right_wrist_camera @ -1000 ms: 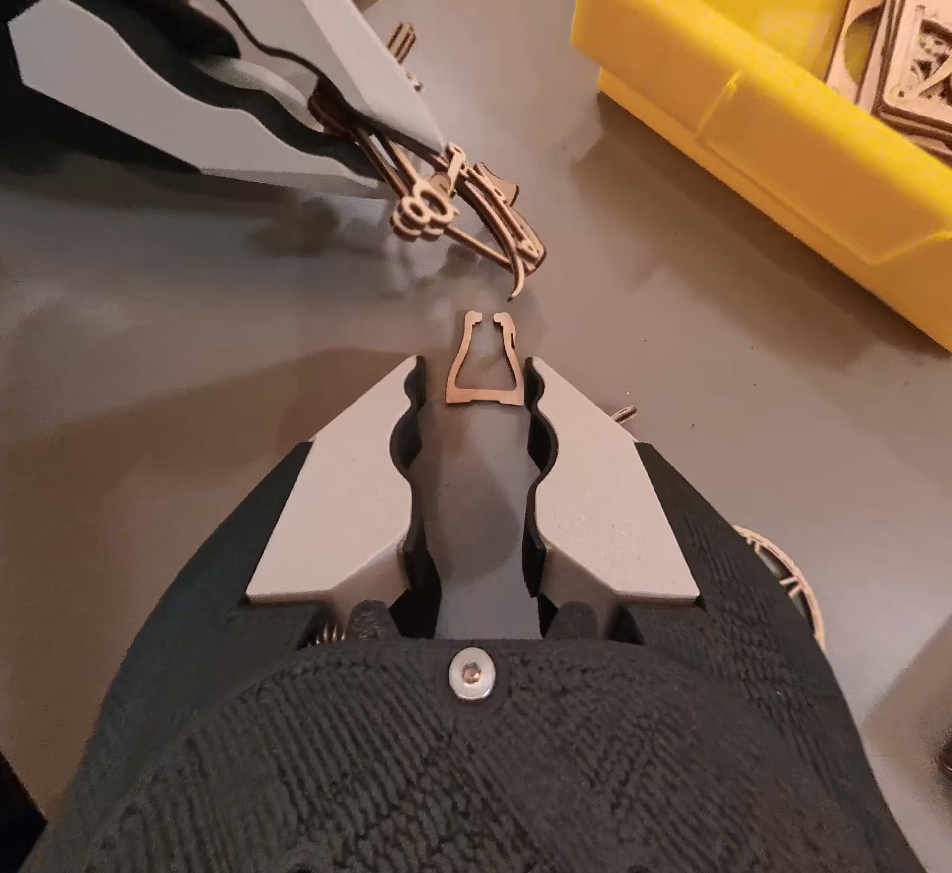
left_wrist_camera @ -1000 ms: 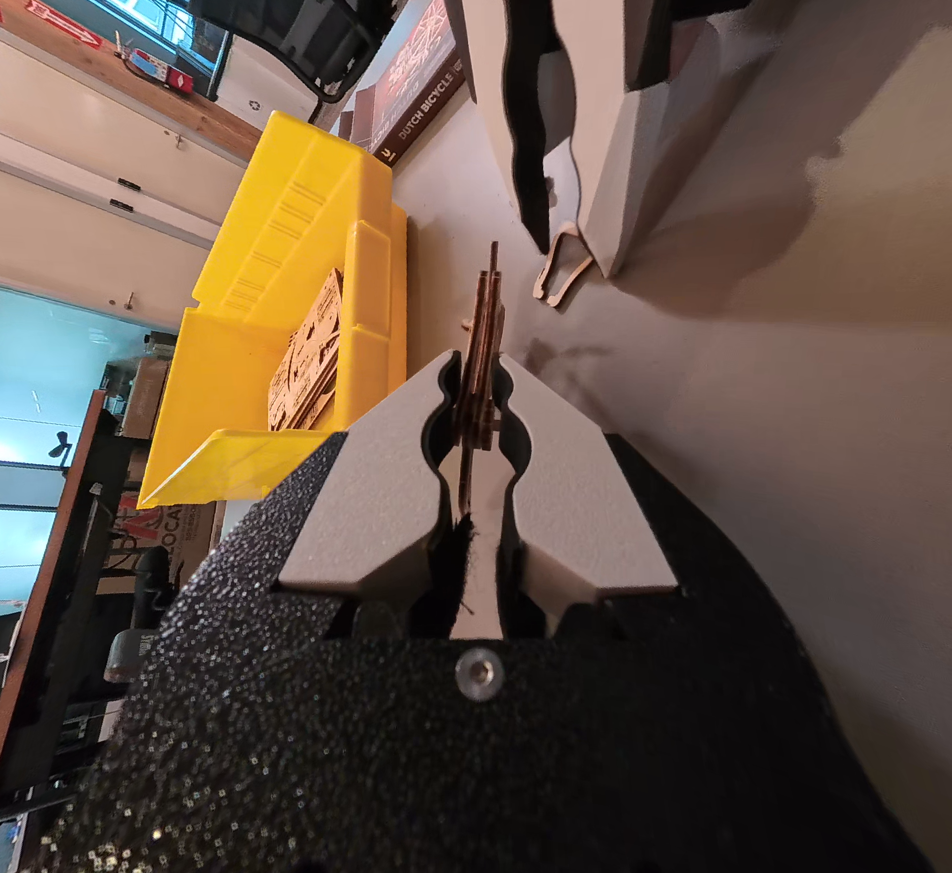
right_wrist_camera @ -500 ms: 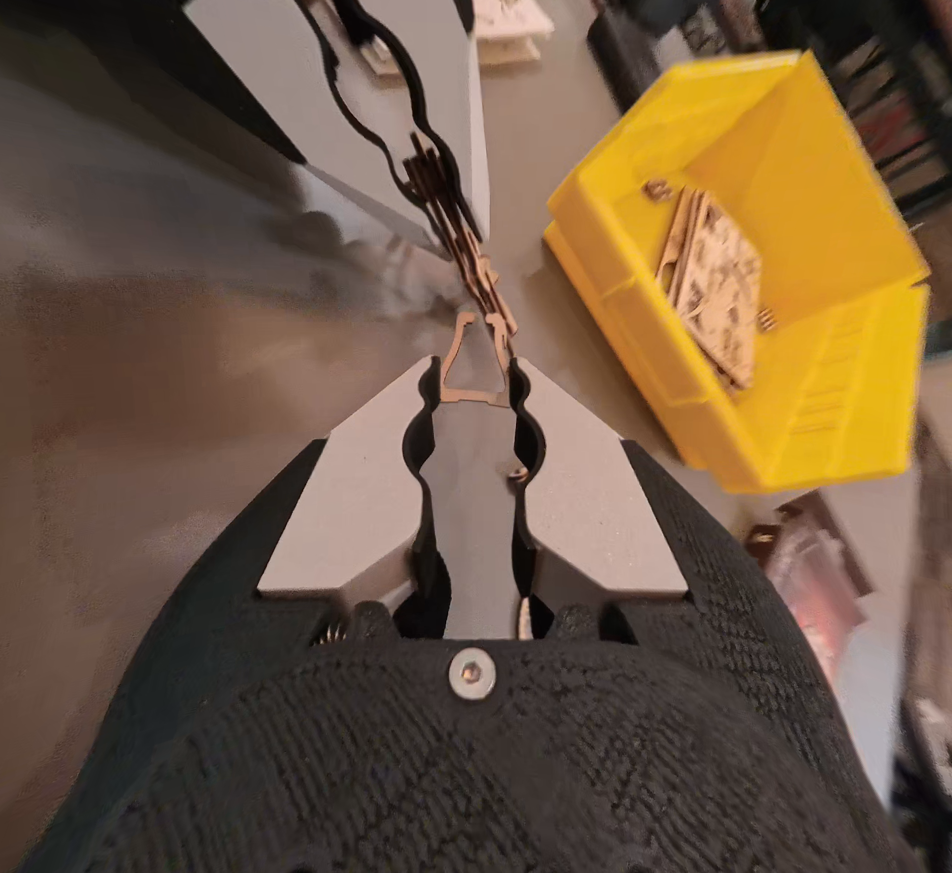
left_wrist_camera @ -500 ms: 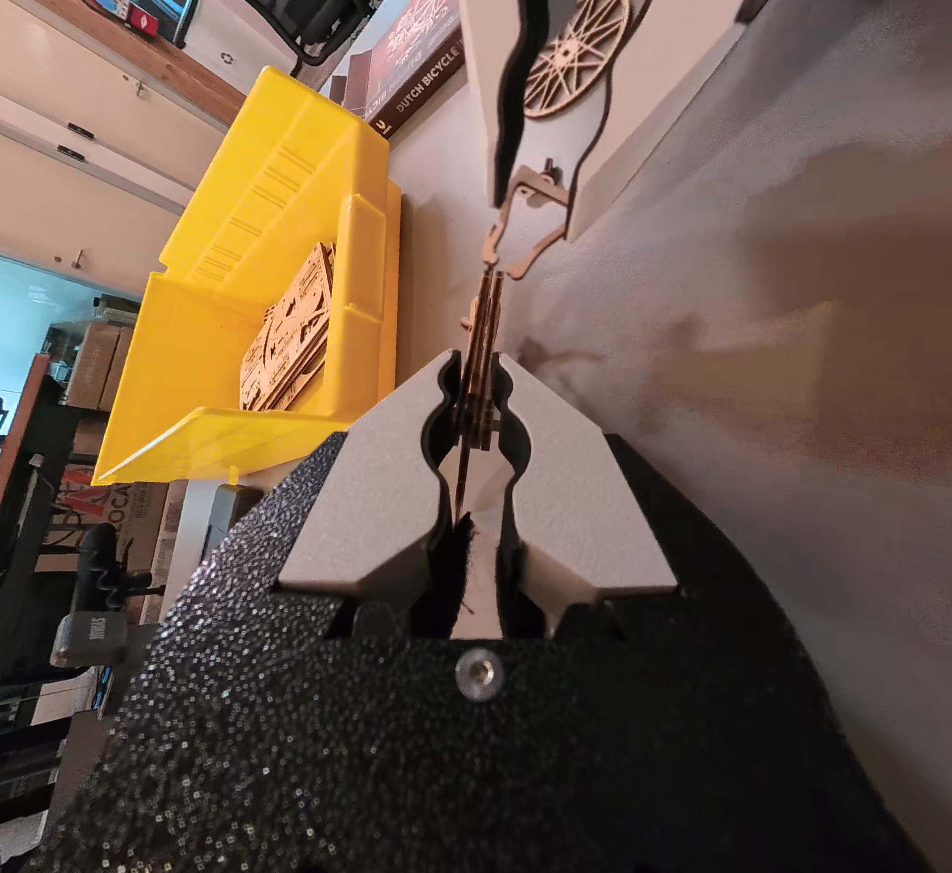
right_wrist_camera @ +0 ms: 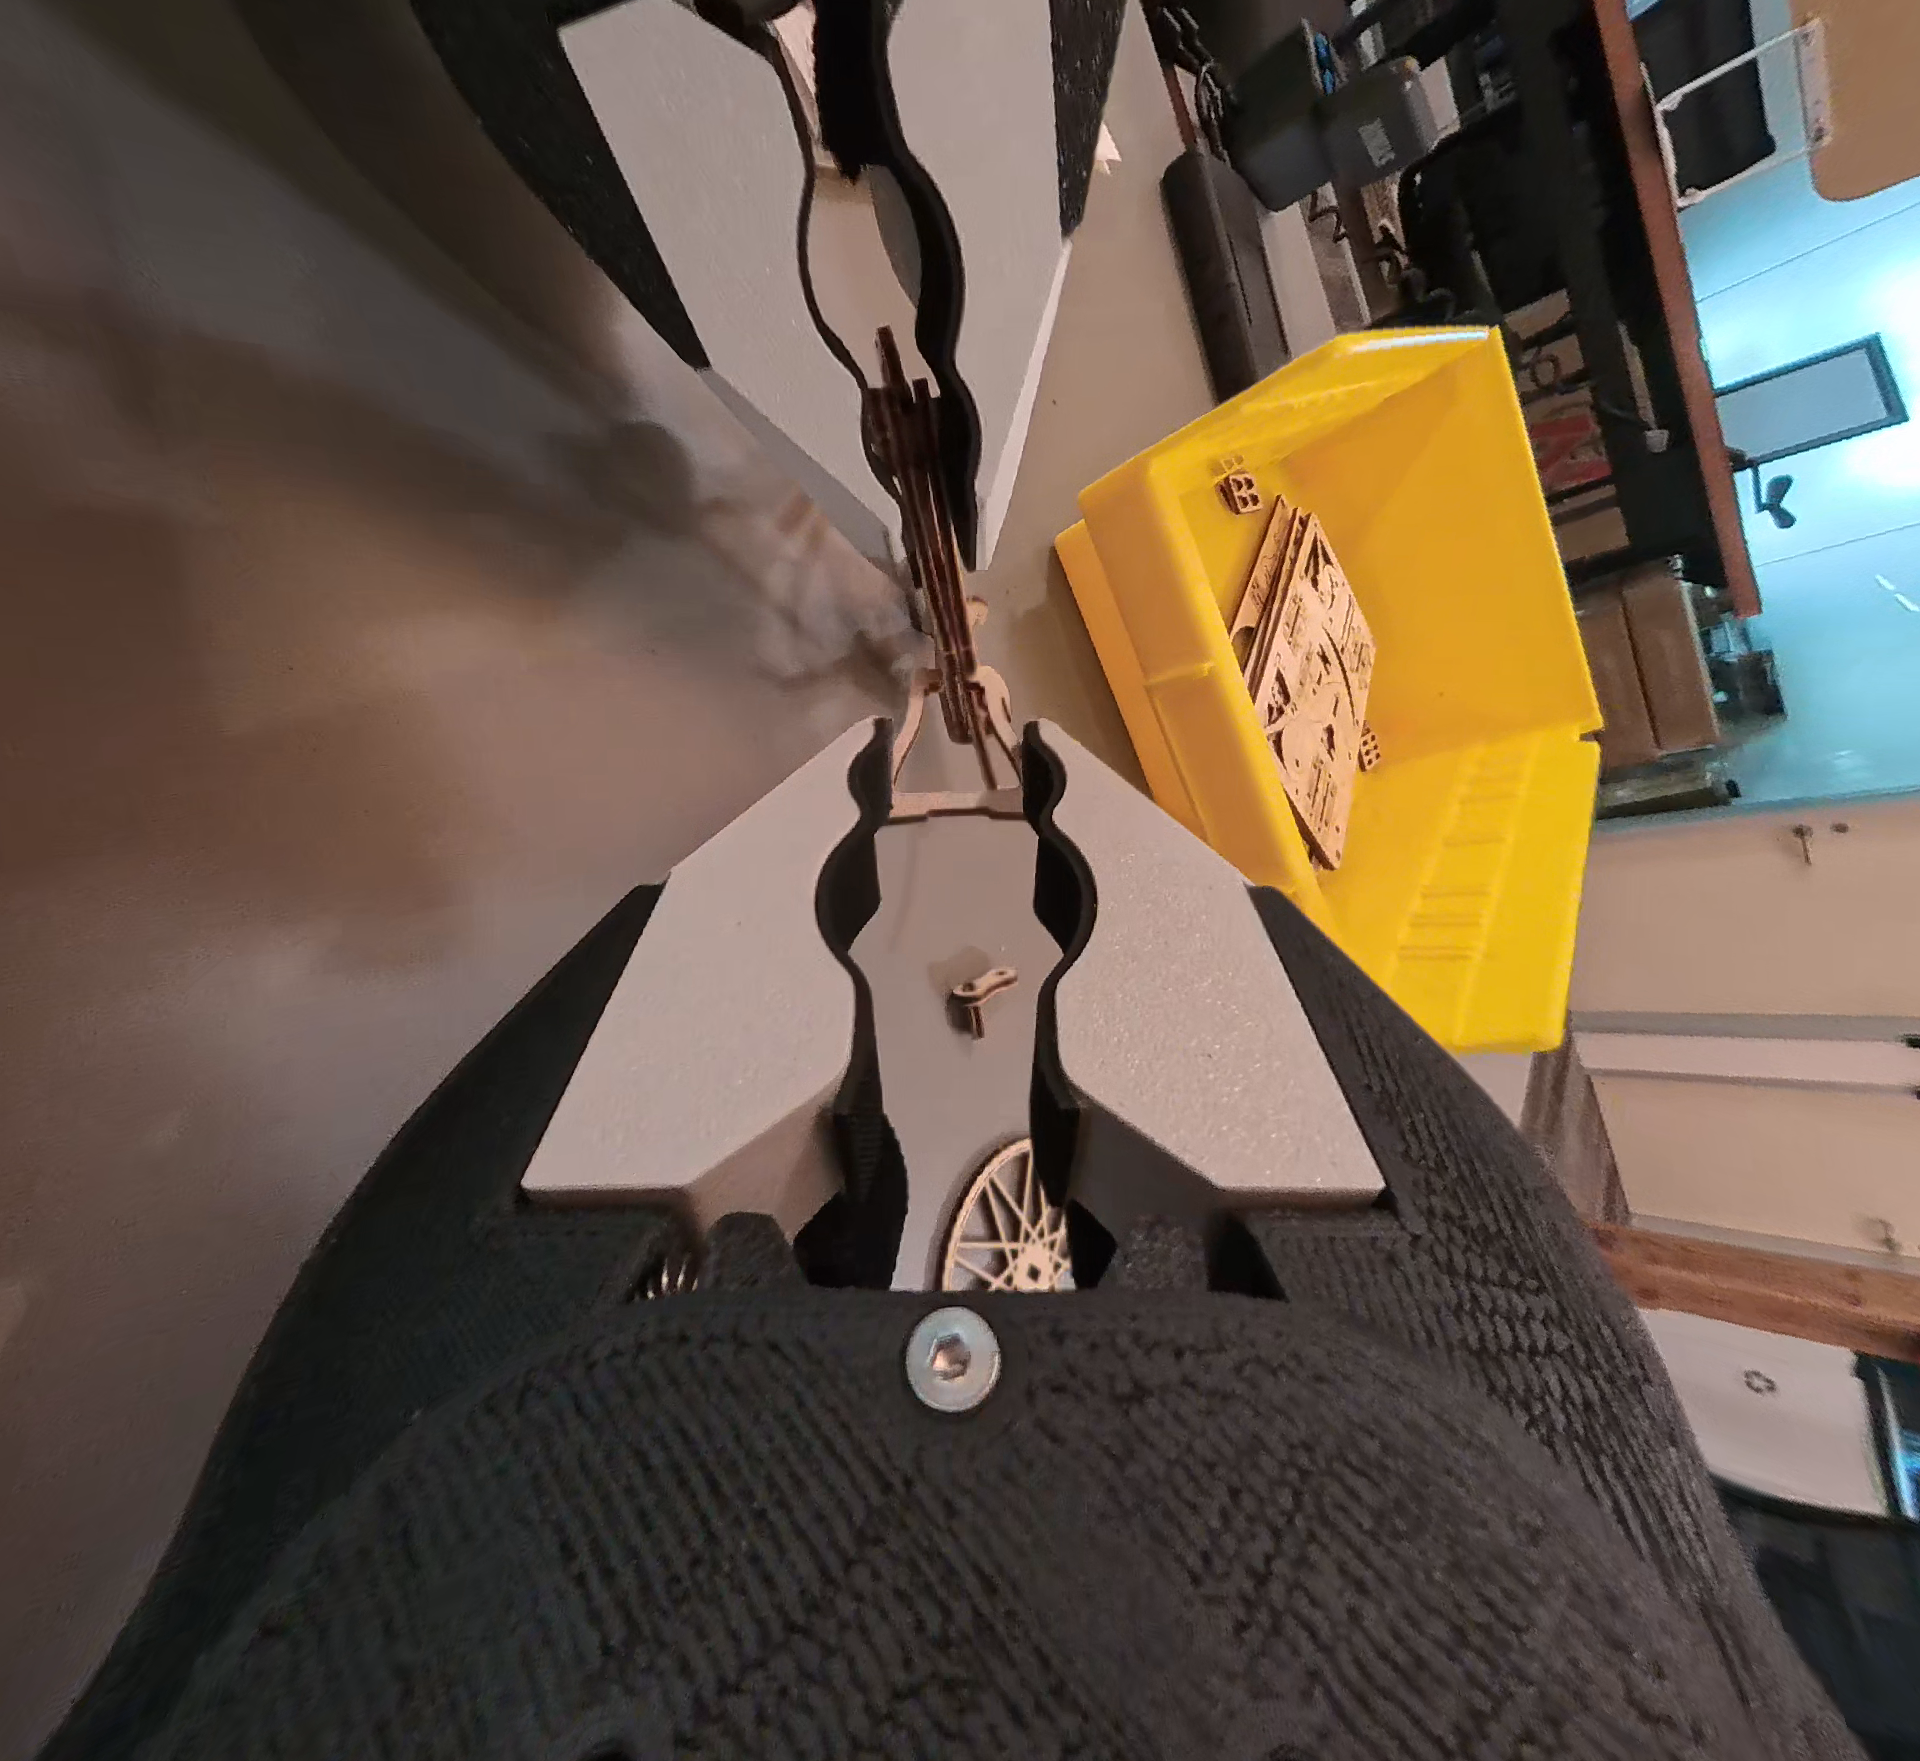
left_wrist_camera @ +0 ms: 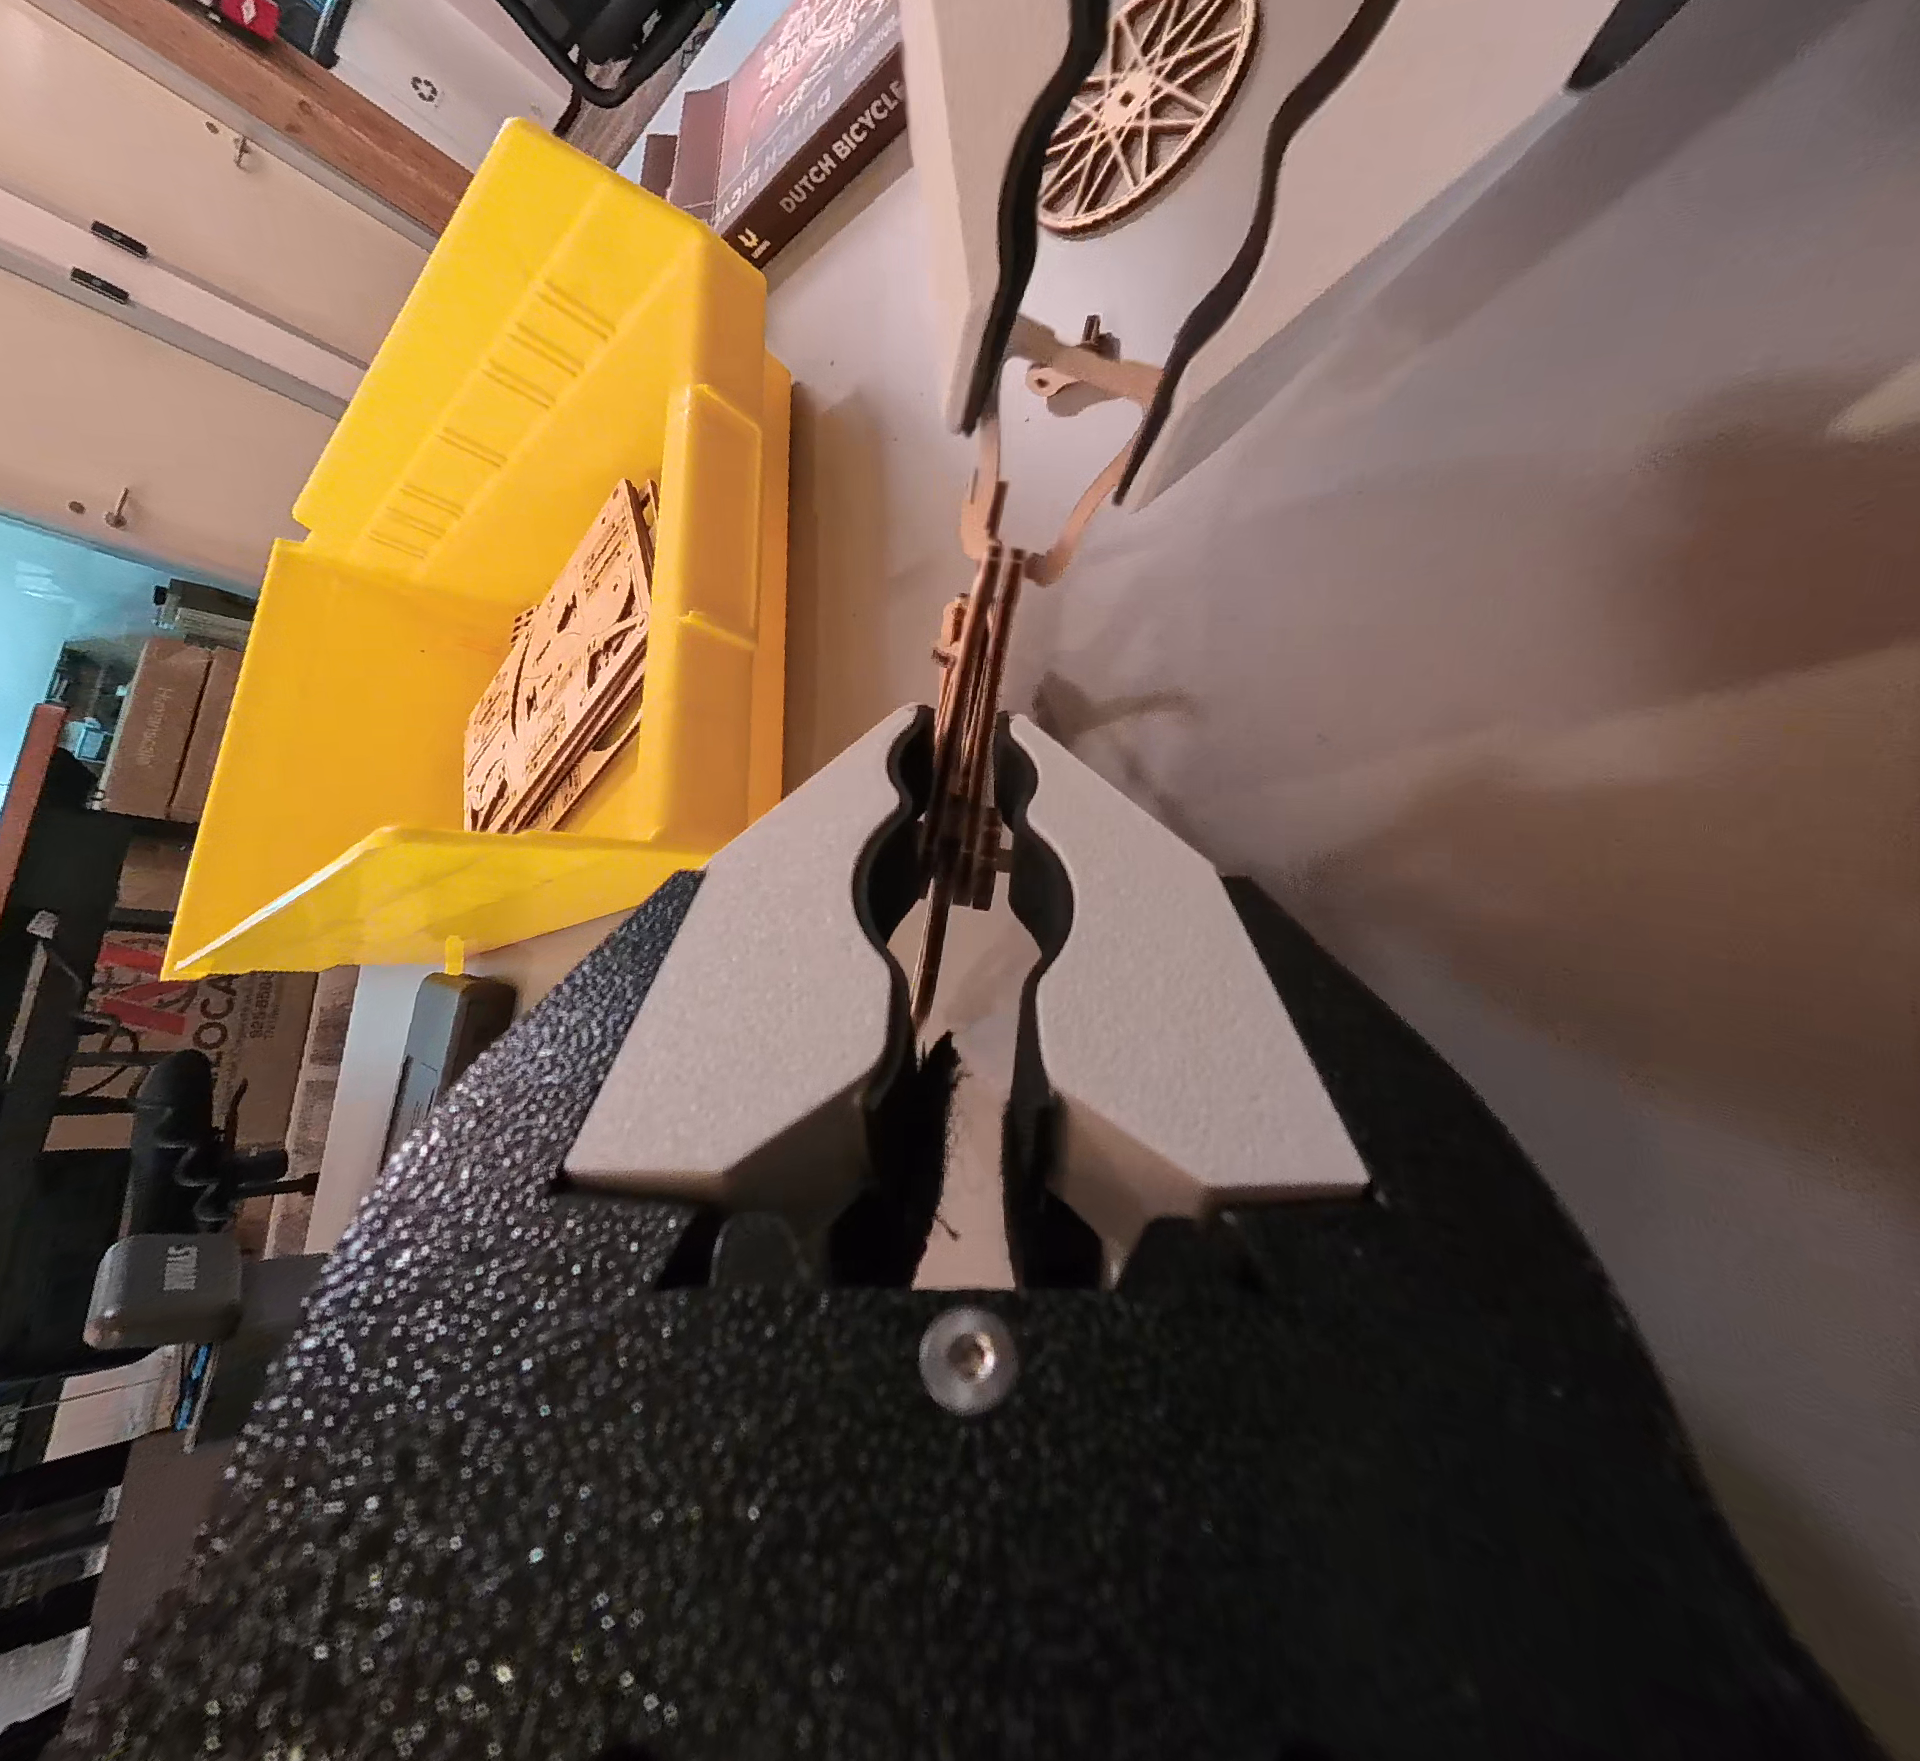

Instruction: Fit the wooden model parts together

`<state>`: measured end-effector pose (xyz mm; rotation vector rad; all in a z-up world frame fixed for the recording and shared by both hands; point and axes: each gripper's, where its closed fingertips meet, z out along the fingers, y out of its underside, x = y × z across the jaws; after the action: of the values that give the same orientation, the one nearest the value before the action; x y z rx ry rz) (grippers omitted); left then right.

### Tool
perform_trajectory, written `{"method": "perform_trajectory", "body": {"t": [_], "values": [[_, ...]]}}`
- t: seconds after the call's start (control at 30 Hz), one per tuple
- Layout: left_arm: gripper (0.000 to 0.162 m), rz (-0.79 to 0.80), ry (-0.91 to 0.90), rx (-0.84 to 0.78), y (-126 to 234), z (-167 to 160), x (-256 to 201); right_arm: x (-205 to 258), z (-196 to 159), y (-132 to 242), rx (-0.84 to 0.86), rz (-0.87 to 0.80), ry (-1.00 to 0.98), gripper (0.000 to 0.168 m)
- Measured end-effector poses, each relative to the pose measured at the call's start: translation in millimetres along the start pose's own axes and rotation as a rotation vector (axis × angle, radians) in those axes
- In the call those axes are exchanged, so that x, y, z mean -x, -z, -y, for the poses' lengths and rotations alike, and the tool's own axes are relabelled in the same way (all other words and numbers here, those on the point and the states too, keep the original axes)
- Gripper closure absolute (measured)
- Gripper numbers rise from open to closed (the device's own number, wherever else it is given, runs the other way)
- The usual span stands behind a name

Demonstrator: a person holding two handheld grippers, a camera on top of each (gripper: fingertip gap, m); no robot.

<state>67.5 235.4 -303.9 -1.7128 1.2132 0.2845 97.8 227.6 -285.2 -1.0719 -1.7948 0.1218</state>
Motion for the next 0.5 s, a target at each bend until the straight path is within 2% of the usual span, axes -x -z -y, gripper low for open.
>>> {"method": "perform_trajectory", "body": {"t": [0.17,0.27,0.4,0.5], "values": [[0.153,0.001,-0.025,0.007,0,1,-2,2,1,-4,-0.007,0.008,0.001,0.150],[0.153,0.001,-0.018,0.006,0,0,-1,12,-4,-6,-0.013,0.090,-0.085,0.154],[0.153,0.006,-0.015,0.009,1,-2,0,22,-25,-5,0.039,0.242,-0.424,0.149],[0.153,0.010,-0.020,0.009,0,-3,0,33,-50,0,0.165,0.305,-0.740,0.150]]}}
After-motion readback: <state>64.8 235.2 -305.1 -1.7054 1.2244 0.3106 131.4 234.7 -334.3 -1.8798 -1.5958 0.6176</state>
